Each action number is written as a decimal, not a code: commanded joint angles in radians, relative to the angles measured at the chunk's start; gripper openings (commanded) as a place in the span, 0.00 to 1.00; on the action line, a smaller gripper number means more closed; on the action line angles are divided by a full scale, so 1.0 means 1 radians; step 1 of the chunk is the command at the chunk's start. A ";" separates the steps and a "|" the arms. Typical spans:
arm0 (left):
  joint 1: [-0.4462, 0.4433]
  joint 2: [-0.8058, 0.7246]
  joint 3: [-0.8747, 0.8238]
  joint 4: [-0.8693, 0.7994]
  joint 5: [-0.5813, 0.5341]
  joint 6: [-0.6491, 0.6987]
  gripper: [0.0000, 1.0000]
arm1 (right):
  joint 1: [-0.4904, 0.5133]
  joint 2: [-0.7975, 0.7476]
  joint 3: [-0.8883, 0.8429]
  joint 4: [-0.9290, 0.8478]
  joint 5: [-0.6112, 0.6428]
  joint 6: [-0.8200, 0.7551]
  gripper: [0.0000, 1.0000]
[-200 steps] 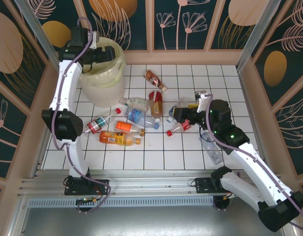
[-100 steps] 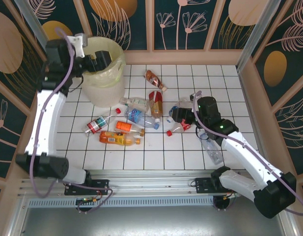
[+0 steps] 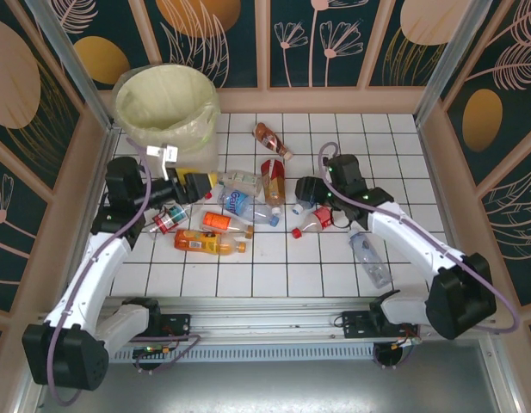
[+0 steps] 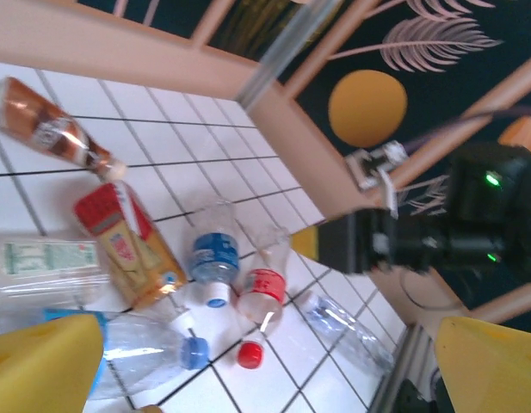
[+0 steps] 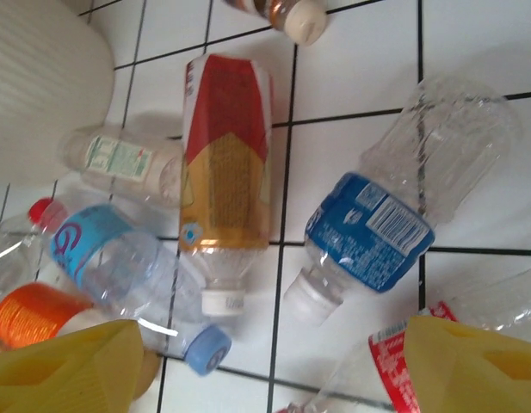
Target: Put the plastic bottles in the bin
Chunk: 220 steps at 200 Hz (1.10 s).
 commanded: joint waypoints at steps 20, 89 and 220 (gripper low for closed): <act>-0.030 -0.052 -0.042 0.239 0.110 -0.091 0.99 | -0.035 0.116 0.067 0.027 0.100 0.086 0.80; -0.031 -0.038 -0.041 0.201 0.095 -0.073 0.99 | -0.099 0.281 0.121 0.069 0.089 0.100 0.82; -0.032 -0.014 -0.038 0.178 0.093 -0.060 0.99 | -0.153 0.528 0.184 0.224 -0.007 0.095 0.81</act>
